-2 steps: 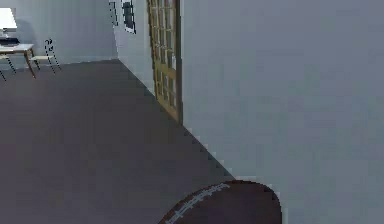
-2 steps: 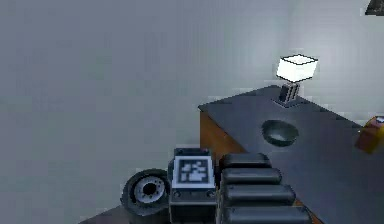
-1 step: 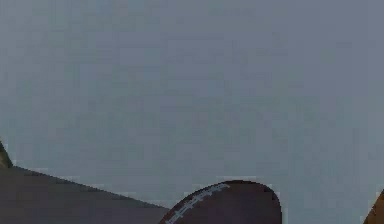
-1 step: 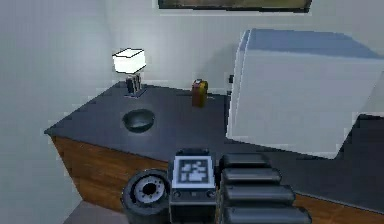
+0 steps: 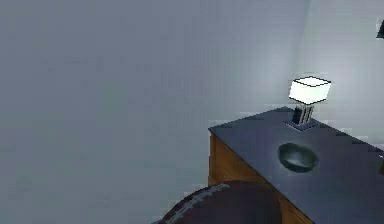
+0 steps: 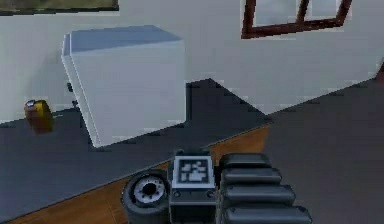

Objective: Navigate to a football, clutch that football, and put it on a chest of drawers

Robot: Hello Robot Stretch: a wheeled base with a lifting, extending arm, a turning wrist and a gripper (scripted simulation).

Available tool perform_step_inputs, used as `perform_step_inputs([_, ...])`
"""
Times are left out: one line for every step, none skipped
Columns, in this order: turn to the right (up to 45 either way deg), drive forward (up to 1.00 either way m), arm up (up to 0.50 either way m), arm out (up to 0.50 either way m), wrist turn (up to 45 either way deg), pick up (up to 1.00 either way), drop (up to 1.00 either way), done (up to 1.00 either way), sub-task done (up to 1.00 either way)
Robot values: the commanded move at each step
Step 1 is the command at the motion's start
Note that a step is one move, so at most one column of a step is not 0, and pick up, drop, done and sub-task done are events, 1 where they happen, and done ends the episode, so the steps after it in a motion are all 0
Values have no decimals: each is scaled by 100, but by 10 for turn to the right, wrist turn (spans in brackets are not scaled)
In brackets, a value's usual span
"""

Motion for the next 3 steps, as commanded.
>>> perform_step_inputs([270, 0, 0, 0, 0, 0, 0, 0, 0])
perform_step_inputs([-450, 0, 0, 0, 0, 0, 0, 0, 0])
perform_step_inputs([-450, 0, 0, 0, 0, 0, 0, 0, 0])
